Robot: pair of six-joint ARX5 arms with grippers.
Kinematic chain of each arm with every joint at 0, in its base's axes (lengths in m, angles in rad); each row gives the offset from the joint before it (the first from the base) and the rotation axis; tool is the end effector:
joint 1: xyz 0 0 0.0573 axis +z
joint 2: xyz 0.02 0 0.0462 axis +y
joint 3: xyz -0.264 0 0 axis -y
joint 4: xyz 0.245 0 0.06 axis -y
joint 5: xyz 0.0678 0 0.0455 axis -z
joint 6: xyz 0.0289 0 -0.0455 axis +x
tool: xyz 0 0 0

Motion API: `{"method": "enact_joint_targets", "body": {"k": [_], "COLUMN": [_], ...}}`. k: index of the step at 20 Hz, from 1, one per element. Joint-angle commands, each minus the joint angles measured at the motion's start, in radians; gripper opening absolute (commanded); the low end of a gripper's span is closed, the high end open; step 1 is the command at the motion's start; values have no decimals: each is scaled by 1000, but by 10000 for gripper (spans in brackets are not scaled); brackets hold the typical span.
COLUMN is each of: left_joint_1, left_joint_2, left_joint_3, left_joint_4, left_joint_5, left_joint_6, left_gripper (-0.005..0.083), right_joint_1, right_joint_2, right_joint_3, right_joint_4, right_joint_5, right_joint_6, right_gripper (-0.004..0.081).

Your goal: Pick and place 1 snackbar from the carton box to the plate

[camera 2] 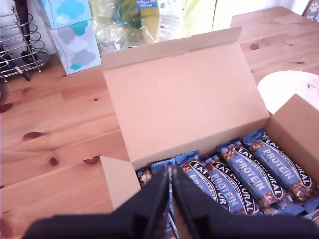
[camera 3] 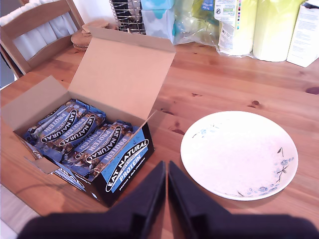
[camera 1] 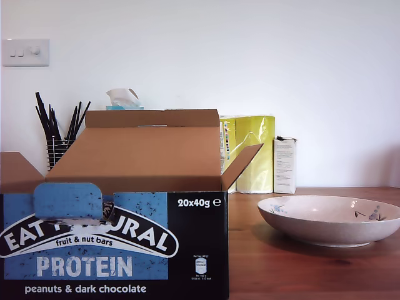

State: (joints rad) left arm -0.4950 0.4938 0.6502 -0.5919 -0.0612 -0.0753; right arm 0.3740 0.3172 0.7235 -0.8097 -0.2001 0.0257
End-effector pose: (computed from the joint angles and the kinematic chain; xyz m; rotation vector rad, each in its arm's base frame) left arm 0.0957 -0.0497 0.2853 0.0475 0.4376 -0.4105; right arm 0.0527 0.0269 0.3001 -0.0109 0.4146 0.5609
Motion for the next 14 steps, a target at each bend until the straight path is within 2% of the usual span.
{"method": "enact_joint_targets", "body": {"k": [1,9,14], "left_joint_1": [1,1,-8], "left_joint_2": [4,4,73], "left_joint_3": [-11,-10,13], "left_joint_4": [14,27,47], "left_joint_5": [31,41,166], "left_joint_6": [-2,-3,-14], "left_gripper": [-24,-24,-24], "right_joint_1": [-1,-1,-1], "right_joint_2": [-6,-6,-6], "right_joint_3": [-10,-10,13], "right_joint_4": [-3,-2,-37], "right_joint_5": [0,0,-26], "right_joint_6": [3,3,0], "right_gripper": [-13,-13,-13]}}
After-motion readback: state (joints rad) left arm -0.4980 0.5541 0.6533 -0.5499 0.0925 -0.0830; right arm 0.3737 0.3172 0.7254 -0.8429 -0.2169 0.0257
